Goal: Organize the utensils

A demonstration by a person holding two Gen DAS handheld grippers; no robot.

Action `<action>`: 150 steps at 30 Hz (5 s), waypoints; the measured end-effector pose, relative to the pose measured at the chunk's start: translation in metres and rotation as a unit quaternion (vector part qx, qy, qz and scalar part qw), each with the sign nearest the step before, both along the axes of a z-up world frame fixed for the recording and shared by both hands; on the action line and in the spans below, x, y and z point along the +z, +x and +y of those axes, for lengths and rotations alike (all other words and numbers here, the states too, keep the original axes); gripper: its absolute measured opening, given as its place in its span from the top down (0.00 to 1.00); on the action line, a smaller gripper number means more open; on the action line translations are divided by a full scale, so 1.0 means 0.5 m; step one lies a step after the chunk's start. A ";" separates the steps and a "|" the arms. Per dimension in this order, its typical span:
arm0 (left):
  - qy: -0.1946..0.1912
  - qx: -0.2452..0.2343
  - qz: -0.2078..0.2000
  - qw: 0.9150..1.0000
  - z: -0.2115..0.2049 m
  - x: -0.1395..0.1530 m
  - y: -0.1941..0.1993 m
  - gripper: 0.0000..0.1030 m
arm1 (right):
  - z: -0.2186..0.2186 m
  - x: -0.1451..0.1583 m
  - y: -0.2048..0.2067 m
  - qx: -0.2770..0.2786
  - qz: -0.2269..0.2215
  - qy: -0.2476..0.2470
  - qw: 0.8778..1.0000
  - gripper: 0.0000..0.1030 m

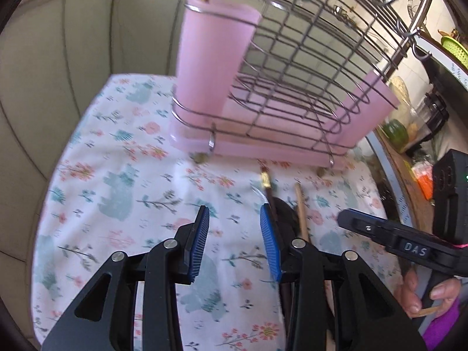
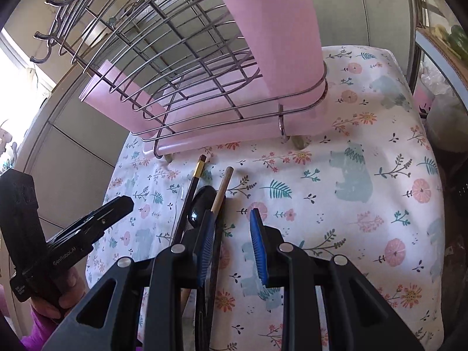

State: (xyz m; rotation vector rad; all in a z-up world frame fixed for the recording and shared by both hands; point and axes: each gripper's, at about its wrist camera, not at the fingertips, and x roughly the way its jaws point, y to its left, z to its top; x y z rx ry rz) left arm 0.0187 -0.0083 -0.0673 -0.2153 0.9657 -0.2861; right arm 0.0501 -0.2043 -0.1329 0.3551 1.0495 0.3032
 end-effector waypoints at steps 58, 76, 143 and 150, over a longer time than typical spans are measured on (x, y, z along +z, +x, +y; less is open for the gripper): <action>0.125 -0.044 0.134 0.982 -0.055 -0.083 0.163 0.92 | -0.023 -0.014 0.073 -0.005 0.023 0.022 0.999 0.93; 0.028 0.034 0.014 0.999 0.003 0.068 0.086 0.97 | -0.048 0.096 0.025 0.007 -0.053 0.025 0.998 0.93; -0.049 0.016 -0.199 0.979 0.036 0.404 0.008 0.97 | -0.130 0.454 -0.025 -0.062 -0.280 0.029 0.957 0.94; -0.074 0.012 -0.236 0.969 0.038 0.460 0.021 0.97 | -0.135 0.526 -0.026 -0.067 -0.317 0.008 0.946 0.94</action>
